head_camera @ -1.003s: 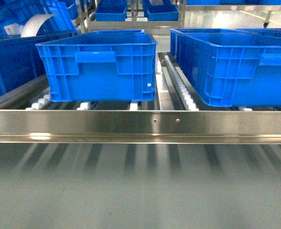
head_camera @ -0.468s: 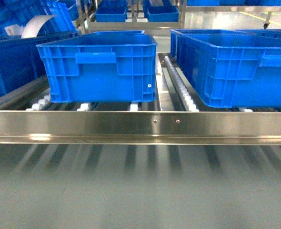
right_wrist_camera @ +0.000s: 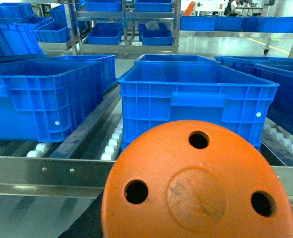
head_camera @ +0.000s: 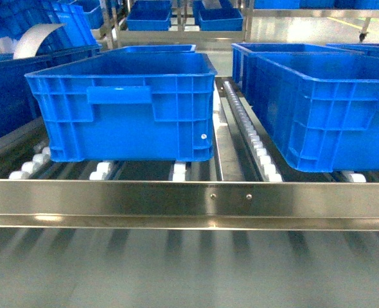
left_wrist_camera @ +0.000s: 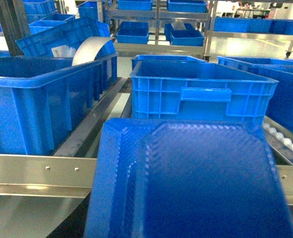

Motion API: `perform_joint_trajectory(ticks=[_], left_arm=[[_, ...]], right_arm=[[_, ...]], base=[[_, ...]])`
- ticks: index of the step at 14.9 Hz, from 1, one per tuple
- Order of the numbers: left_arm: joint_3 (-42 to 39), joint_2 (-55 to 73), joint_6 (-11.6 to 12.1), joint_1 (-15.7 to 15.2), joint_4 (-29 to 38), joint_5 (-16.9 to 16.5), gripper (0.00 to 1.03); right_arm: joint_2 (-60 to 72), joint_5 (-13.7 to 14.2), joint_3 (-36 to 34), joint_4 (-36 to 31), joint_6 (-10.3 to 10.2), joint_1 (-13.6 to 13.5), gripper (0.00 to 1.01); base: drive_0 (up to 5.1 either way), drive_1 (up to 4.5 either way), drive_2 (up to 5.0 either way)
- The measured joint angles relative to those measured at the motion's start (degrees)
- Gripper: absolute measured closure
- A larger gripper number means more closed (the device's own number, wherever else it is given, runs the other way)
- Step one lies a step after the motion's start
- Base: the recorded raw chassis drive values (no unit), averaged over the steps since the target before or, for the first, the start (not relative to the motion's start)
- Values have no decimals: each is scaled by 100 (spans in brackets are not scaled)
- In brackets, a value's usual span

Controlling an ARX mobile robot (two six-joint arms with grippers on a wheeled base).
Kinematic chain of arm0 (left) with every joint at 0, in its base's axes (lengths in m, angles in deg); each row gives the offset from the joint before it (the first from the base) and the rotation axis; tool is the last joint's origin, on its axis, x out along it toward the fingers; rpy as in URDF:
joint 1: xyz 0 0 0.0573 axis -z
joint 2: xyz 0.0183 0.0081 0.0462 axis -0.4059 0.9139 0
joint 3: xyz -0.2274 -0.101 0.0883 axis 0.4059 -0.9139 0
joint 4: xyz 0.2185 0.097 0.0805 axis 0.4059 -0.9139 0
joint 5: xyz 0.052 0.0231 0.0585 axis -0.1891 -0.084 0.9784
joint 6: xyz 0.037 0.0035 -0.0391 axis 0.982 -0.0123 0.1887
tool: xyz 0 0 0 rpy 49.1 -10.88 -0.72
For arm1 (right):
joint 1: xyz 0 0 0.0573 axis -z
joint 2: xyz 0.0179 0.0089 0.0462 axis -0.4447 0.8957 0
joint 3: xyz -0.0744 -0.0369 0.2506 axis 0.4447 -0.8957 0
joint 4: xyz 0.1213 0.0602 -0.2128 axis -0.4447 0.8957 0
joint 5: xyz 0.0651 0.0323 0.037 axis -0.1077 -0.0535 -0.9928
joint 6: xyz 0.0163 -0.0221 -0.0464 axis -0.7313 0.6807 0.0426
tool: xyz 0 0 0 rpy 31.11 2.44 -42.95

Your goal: Sort blue parts and orange caps into right shelf containers

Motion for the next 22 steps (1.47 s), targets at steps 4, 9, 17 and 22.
perform_joint_trajectory(ticks=[4,9,17,22], left_arm=[[0,0,0,0,2,-2,60],[0,0,0,0,24,-2,60],[0,0,0,0,-9,-2,60],[0,0,0,0,-9,-2,60]], right_arm=[[0,-2,0,13,0,0,57],[0,-2,0,-26,0,0,57],[0,-2,0,13,0,0,57],[0,-2,0,11,0,0,57]], base=[[-6,424,-436],[1,259,-257],[0,0,0],[0,0,0]])
